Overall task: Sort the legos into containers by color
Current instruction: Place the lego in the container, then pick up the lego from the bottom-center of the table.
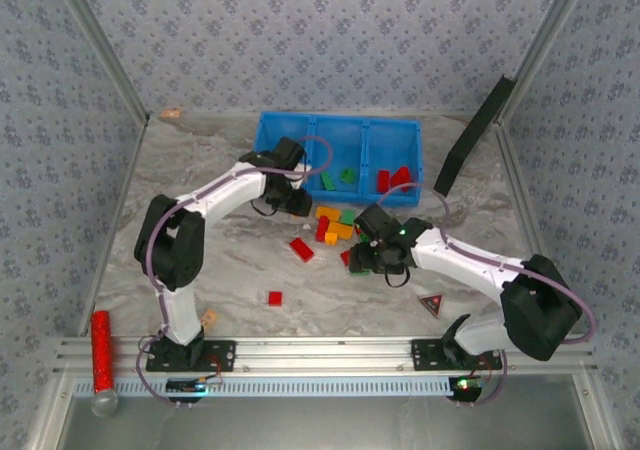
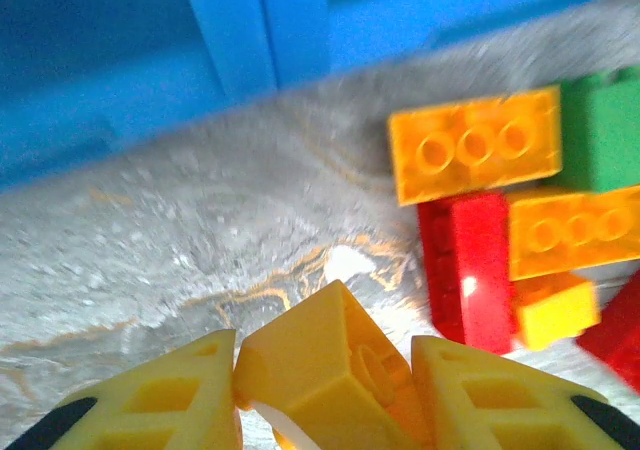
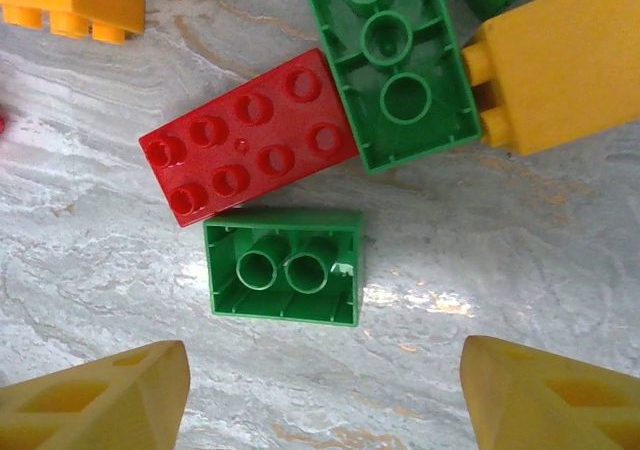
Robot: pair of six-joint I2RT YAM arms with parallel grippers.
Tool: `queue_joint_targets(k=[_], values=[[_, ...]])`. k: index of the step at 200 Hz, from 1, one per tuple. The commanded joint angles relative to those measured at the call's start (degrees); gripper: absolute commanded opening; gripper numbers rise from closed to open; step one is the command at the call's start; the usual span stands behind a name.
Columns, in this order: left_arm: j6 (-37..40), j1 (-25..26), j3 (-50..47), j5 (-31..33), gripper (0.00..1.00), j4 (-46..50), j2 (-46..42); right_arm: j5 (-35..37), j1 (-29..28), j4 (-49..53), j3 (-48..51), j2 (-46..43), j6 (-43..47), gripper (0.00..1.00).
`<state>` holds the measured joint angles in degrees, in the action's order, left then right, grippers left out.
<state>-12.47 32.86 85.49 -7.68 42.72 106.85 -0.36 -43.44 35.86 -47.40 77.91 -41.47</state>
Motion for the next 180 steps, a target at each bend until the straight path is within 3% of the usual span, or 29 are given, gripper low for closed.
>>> queue_joint_targets(k=[1, 100, 141, 180], values=[[2.2, -1.1, 5.7, -0.2, 0.3, 2.8, -2.5, 0.3, -0.9, -2.3, 0.4, 0.7, -2.1, 0.77], [2.1, -6.5, 18.6, 3.6, 0.29, 0.2, 6.3, 0.6, -2.7, -6.3, -0.7, 8.7, 0.5, 0.78], [2.7, -8.2, 24.1, 3.6, 0.29, 1.5, 13.3, 1.1, -2.8, -6.9, -1.4, 11.5, 1.0, 0.73], [2.6, -9.0, 28.7, 3.6, 0.29, 3.0, 17.4, 0.8, -3.0, -6.4, -3.0, 13.1, 1.4, 0.59]])
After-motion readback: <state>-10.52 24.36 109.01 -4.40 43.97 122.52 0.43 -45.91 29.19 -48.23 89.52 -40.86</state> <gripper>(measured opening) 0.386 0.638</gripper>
